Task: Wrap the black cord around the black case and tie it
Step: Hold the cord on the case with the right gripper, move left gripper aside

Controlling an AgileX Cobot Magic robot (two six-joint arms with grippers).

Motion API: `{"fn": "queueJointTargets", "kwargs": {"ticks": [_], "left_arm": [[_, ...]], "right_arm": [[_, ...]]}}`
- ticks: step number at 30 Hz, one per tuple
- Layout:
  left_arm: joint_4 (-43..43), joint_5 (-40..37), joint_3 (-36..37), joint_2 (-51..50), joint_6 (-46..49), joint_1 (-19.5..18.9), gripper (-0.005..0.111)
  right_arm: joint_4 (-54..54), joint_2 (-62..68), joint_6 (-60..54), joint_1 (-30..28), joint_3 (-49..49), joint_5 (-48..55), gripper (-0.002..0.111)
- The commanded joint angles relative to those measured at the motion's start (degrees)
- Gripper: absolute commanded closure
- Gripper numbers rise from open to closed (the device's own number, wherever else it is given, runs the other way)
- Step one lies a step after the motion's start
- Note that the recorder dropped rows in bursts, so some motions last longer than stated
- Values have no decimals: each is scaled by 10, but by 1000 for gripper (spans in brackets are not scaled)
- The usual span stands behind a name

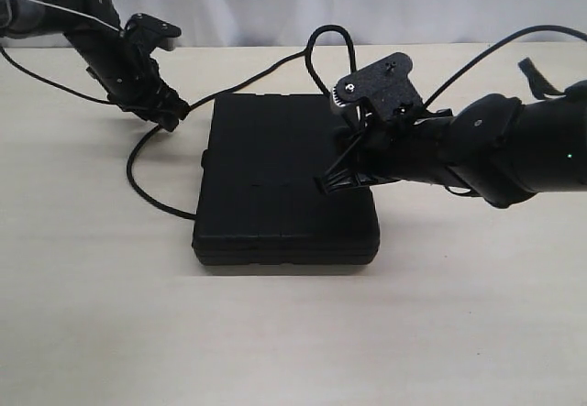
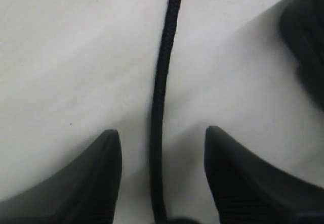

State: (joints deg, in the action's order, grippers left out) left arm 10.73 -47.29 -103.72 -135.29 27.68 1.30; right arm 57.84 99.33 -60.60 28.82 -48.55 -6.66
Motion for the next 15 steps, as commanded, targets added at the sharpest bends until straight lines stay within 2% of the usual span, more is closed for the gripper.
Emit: {"fn": "queueJointTargets", "kwargs": {"ticks": [1, 3, 7, 8, 15], "left_arm": [[-2, 14, -5, -17, -7, 4, 59], [-12, 10, -5, -21, -7, 4, 67], [-40, -21, -5, -20, -8, 4, 103], [-52, -35, -5, -19, -8, 4, 107], [-114, -194, -2, -1, -13, 4, 107]], "right_arm": [[-5, -9, -6, -2, 2, 4, 104], [-5, -9, -6, -2, 2, 6, 104], [-5, -9, -6, -2, 2, 7, 104], [-5, -9, -6, -2, 2, 7, 104], [-5, -9, -15, -2, 2, 8, 104]]}}
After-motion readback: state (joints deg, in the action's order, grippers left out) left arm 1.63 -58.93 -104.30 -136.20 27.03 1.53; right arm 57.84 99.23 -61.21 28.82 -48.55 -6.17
